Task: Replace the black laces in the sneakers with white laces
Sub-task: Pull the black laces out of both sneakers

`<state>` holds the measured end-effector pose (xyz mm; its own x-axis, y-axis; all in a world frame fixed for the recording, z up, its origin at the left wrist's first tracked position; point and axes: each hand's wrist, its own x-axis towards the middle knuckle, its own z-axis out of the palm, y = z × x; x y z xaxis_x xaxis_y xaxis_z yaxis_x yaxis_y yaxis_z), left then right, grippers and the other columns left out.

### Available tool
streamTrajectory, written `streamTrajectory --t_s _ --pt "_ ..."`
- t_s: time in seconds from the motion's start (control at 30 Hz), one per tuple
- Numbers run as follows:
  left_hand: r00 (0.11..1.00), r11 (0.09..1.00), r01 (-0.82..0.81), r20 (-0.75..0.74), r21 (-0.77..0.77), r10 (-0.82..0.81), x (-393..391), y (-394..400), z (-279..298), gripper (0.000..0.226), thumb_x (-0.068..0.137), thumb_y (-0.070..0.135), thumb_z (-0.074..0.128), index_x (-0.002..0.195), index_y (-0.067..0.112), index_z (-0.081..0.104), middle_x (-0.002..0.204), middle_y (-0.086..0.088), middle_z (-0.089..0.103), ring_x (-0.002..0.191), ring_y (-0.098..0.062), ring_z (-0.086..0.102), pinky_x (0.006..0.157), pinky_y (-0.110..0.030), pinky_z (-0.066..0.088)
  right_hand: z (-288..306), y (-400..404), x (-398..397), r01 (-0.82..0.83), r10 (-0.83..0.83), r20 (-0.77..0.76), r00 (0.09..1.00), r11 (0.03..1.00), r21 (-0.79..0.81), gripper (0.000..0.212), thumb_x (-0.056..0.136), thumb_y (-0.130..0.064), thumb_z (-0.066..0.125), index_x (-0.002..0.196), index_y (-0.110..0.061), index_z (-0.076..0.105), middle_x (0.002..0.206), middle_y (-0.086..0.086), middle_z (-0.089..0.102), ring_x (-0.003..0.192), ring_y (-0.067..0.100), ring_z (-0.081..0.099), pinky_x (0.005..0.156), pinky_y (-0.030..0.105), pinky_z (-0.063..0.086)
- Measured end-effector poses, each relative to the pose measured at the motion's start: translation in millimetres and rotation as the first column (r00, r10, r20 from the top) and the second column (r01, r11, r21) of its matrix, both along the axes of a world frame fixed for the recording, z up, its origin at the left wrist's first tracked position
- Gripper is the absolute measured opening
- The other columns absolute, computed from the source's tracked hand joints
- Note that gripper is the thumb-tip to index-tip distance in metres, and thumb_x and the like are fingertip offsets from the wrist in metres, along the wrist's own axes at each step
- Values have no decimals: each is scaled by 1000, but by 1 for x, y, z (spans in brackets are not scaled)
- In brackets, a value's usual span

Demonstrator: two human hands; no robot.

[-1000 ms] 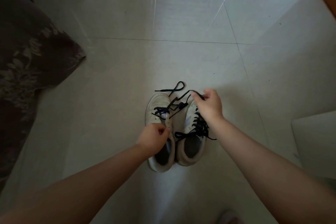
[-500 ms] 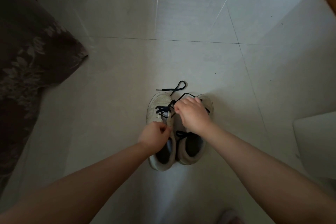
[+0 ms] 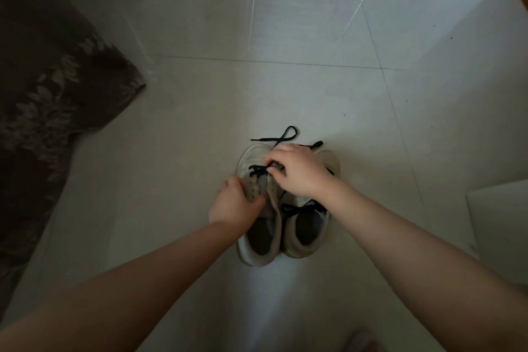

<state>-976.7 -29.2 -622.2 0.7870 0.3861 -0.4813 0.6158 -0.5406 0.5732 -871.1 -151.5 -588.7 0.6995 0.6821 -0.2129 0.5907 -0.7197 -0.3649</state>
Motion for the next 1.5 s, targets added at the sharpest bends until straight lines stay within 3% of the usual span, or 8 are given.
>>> streamTrajectory --t_s 0.23,0.53,0.7,0.97,1.2,1.37,1.43,1.5 --pt "998 1000 5 -61 -17 -6 5 7 9 38 81 39 61 99 9 49 102 -12 61 98 -31 59 76 -35 47 -5 45 -6 -180 203 76 976 954 -240 24 91 -20 50 109 -26 64 119 -5 57 118 18 45 90 32 25" --pt "992 994 101 -73 42 -98 6 10 13 36 82 42 59 99 11 49 102 -10 62 95 -31 61 70 -32 45 -5 56 -12 -306 426 149 893 815 -493 33 86 -3 45 118 -4 52 123 11 53 118 29 44 95 38 28" --pt "963 948 262 -112 178 -245 15 11 22 29 91 35 49 103 9 55 108 -14 63 101 -33 61 70 -31 41 1 44 -10 -247 276 22 961 890 -383 40 80 -7 51 119 -6 48 125 10 48 121 27 39 97 37 27" --pt "919 866 395 -115 308 -378 15 11 27 20 92 22 45 101 11 60 109 -12 63 103 -33 60 75 -31 44 -13 8 1 204 -219 -116 969 971 -124 10 91 -9 44 90 -18 47 108 4 54 105 24 50 91 38 42" --pt "883 804 463 -114 374 -455 16 5 26 24 95 23 41 107 12 60 110 -9 63 103 -31 61 74 -32 43 -9 12 0 -46 33 -123 992 993 -106 32 90 -25 55 122 -32 59 122 -9 58 117 15 49 95 32 29" --pt "887 817 455 -93 356 -453 14 4 27 23 94 22 42 104 12 60 109 -9 63 101 -32 61 71 -30 40 -15 20 -1 -161 172 46 984 970 -181 28 93 -16 49 109 -30 67 113 -7 61 112 17 49 85 32 24" --pt "903 841 424 -88 337 -420 12 6 27 22 93 22 43 102 12 60 107 -10 64 100 -32 61 72 -30 42 -22 19 -3 -10 11 12 1000 998 -54 23 92 -18 53 103 -27 70 111 -8 65 109 16 54 89 32 32" --pt "924 868 378 -81 322 -372 10 8 26 21 92 23 44 98 12 61 104 -11 64 98 -32 60 72 -30 43 -24 17 -1 389 -351 -213 912 905 174 17 91 -15 58 101 -18 72 107 -2 68 101 16 60 87 26 42"
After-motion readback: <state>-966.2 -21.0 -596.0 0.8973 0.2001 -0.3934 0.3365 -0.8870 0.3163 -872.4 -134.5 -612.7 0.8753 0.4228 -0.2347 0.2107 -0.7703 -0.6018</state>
